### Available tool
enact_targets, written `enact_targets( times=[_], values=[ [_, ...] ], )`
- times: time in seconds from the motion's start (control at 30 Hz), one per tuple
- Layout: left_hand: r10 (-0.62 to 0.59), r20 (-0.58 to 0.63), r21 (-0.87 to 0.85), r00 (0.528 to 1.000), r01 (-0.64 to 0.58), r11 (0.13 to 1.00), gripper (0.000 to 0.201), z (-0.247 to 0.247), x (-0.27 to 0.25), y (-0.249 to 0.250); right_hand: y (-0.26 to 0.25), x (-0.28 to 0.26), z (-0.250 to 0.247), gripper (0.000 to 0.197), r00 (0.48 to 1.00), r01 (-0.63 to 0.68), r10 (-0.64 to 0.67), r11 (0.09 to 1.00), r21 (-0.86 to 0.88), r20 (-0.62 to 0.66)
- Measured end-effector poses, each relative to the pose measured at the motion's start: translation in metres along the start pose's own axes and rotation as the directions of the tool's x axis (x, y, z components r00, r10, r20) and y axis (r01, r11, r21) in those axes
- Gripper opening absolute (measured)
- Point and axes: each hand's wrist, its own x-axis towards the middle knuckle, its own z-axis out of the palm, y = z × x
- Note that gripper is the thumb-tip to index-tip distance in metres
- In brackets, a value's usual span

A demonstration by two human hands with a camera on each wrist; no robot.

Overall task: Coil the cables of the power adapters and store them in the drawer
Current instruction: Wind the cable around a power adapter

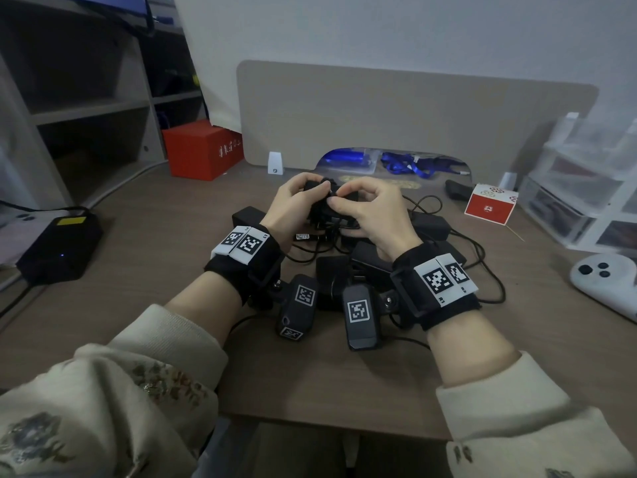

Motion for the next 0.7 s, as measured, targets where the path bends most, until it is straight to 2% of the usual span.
enact_targets(
  times=[0.1,0.23,0.37,0.5,0.63,0.7],
  values=[
    [-0.009,0.005,0.024,1.0,0.009,1.0,0.014,0.004,0.0,0.0,-0.003,-0.001,0.001,0.009,0.999,-0.033,0.033,0.997,0.065,-0.007],
    [-0.009,0.01,0.05,1.0,0.009,0.999,0.038,0.004,0.003,-0.004,-0.003,-0.001,0.0,0.008,0.996,-0.046,0.053,0.994,0.101,-0.069],
    [0.049,0.018,0.118,0.999,-0.051,0.992,0.044,0.003,0.002,-0.003,0.0,0.002,0.0,0.01,0.989,-0.049,0.065,0.992,0.114,-0.136],
    [0.134,-0.098,0.224,0.986,-0.109,0.969,0.038,-0.003,0.007,0.001,0.005,0.008,-0.001,0.015,0.966,-0.029,0.066,0.988,0.149,-0.252],
    [0.13,-0.031,0.301,0.991,-0.115,0.947,0.019,-0.004,0.007,-0.001,0.007,0.009,0.001,0.014,0.956,-0.012,0.056,0.988,0.152,-0.286],
    [0.144,-0.038,0.37,0.989,-0.12,0.921,0.017,-0.005,0.008,-0.005,0.009,0.009,0.003,0.016,0.957,-0.011,0.053,0.989,0.147,-0.286]
  ],
)
